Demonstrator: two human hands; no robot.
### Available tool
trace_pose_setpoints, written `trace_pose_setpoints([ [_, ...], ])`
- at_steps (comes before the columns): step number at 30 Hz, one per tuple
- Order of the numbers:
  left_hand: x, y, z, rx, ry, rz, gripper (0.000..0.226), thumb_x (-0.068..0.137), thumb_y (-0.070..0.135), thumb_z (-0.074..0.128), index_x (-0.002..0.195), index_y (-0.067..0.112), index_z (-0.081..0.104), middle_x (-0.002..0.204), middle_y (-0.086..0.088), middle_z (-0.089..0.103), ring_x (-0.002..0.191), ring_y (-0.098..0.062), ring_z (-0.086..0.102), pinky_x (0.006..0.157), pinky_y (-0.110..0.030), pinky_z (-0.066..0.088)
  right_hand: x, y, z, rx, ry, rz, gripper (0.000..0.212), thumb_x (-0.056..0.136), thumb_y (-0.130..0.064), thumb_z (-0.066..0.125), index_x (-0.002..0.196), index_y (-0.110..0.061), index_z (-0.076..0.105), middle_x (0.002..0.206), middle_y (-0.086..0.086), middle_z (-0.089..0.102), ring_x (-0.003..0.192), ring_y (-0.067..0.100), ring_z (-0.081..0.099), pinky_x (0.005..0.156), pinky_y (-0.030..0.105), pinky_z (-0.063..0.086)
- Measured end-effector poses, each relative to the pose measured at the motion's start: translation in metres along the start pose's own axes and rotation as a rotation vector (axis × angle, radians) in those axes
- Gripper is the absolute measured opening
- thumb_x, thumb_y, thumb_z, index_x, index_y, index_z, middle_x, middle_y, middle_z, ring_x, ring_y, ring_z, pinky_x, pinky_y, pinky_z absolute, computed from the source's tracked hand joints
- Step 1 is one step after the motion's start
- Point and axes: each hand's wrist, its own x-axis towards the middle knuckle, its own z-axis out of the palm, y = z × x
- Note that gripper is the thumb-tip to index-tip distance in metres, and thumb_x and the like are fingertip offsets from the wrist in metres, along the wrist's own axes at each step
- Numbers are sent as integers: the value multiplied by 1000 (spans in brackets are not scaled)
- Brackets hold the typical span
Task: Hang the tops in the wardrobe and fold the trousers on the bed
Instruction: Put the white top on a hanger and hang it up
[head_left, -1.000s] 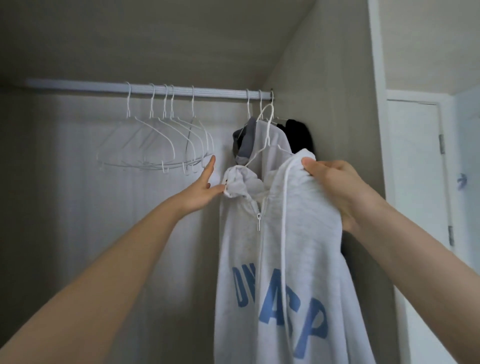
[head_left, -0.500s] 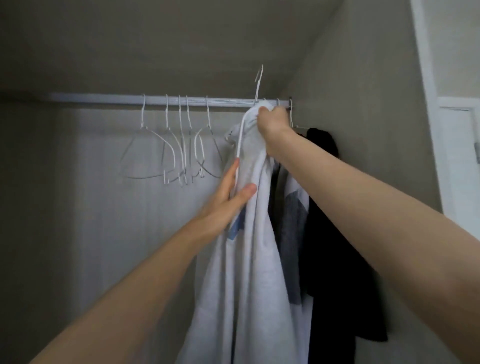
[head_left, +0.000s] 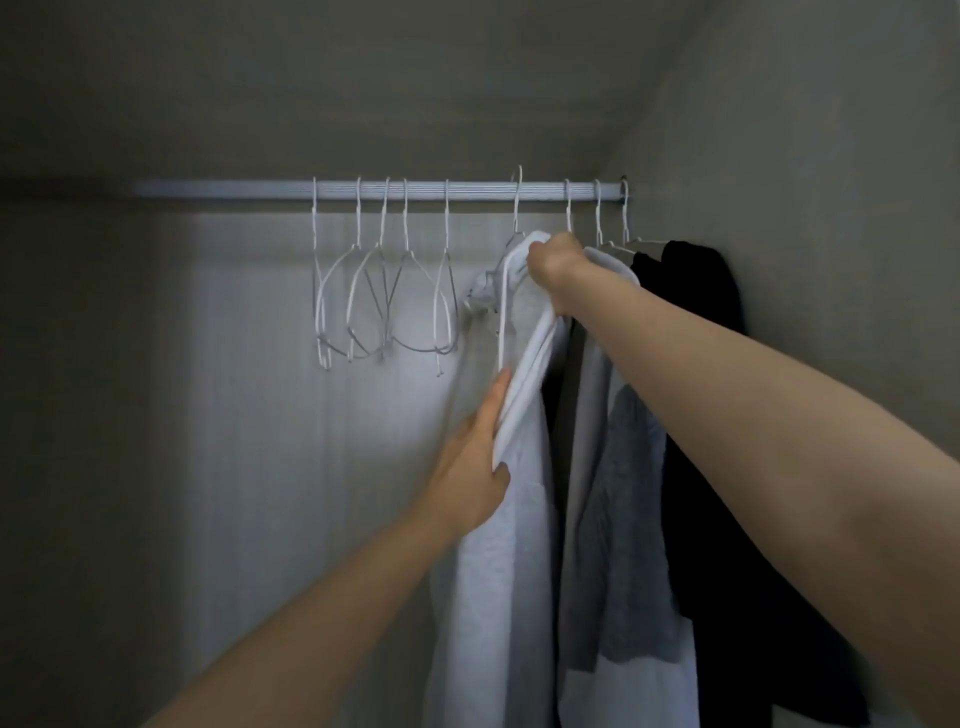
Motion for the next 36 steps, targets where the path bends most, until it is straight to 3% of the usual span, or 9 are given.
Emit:
trace_pose_setpoints([
  [1,-5,-2,2,1,-10,13,98,91,4,56,147,53,-8,148,-1,38,116,-19,51,89,-22,40,4,2,0,-386,5,-55,54,96,-37,47,144,-13,37,147,4,38,137,22,36,99,21,38],
  [3,-16,-6,7,-16,-19,18,89,94,10,57,153,42,-2,154,2,33,129,-19,46,99,-20,35,-3,1,1,-567,30,-181,55,93,-33,57,141,-12,39,149,6,37,139,23,35,106,29,35],
  [5,-24,-5,12,-27,-4,14,78,97,15,54,156,30,4,155,2,33,132,-18,45,99,-12,30,-19,-2,-2,-254,43,-190,50,90,-28,62,134,-7,48,142,10,46,133,26,44,98,27,43],
  [7,-33,-2,15,-68,24,1,70,99,19,53,156,25,12,150,2,40,127,-16,49,92,-6,31,-23,-11,-5,241,3,33,39,97,-17,48,132,0,48,134,18,51,127,31,49,83,26,47],
  [10,-47,5,18,-136,39,-22,66,97,26,58,152,25,21,141,5,50,121,-13,53,96,-19,40,-28,-6,-8,210,28,-5,33,96,-10,39,126,0,49,112,19,55,112,33,57,80,34,49],
  [17,-75,12,31,-134,19,-85,72,90,22,63,148,31,21,126,-3,60,104,-24,63,85,-44,55,-90,17,-17,-162,90,-293,42,92,-11,51,130,3,40,125,20,53,114,34,53,76,27,40],
  [22,-104,8,46,-69,80,-153,60,92,21,56,144,31,29,105,-5,66,84,-27,65,72,-44,55,-153,67,2,-76,35,-389,56,90,-8,53,140,-7,31,134,13,48,112,29,55,87,30,44],
  [27,-139,6,55,-120,110,-281,54,92,12,57,141,23,37,66,2,57,56,-9,52,50,-14,35,-226,116,20,-70,-94,-431,65,93,-13,53,149,-10,20,151,8,33,136,22,37,108,24,29],
  [36,-232,39,50,-135,64,-496,38,91,8,59,125,21,50,83,0,71,77,-13,65,77,-25,50,-333,179,45,161,-388,-415,46,100,-27,43,144,-14,35,142,-1,47,132,14,41,107,20,28],
])
